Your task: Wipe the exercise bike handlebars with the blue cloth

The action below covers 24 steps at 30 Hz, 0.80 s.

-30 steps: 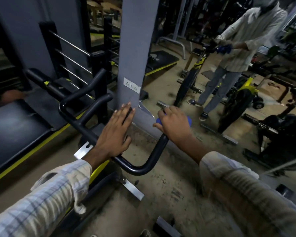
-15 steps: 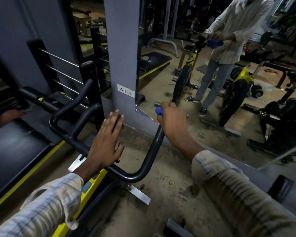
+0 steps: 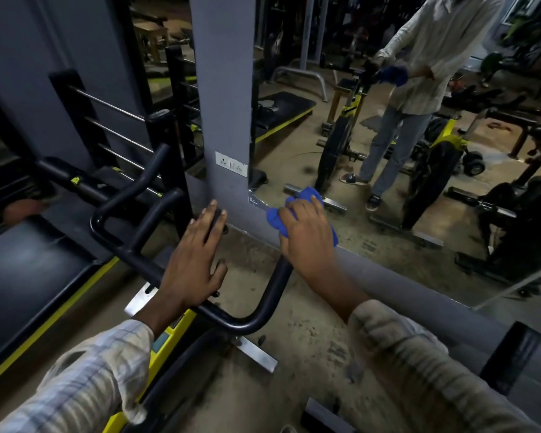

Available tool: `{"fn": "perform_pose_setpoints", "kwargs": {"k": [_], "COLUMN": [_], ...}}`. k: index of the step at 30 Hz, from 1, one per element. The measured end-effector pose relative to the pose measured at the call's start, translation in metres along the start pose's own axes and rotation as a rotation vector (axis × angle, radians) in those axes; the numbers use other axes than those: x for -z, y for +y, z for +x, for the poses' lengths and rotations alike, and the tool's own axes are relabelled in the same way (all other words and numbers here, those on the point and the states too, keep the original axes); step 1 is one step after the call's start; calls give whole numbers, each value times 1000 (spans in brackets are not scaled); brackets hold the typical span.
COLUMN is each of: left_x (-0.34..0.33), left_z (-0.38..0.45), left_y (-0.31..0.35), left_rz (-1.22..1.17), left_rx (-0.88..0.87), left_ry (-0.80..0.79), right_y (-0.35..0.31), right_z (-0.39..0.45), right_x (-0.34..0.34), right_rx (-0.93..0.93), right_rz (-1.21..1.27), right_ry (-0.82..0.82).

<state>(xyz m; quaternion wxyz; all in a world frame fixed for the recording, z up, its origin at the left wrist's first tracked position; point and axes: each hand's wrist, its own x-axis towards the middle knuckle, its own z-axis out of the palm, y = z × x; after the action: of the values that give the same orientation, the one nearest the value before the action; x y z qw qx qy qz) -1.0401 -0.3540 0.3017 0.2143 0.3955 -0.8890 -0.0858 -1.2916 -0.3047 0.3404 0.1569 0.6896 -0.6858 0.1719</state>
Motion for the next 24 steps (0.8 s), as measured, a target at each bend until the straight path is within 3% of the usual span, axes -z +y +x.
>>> {"fn": "perform_pose_setpoints", "kwargs": {"k": [5,9,13,16,18,21,24], "left_x": [0,2,2,1,0,-1,-1], "left_z": [-1,-1,-1,-1,-1,1,0], "left_y": [1,2,2,2,2,2,2], "left_rz": [6,11,12,7,9,9,-9], "left_rx": [-2,-2,2,1,10,14,5], "left_ry": [8,6,1,4,11,11,0], "right_y": [-13,-18,0,13,-1,-45,-77], "right_z": [16,6,-6,-21,-33,-36,-23], "right_x": [8,8,16,17,19,20,17], "right_rx": [-331,-448,-461,-533,-640,-872,-996], "right_rz": [244,486,236,188,460,830,905], "right_ry": [31,298,409,345,229,199,117]}}
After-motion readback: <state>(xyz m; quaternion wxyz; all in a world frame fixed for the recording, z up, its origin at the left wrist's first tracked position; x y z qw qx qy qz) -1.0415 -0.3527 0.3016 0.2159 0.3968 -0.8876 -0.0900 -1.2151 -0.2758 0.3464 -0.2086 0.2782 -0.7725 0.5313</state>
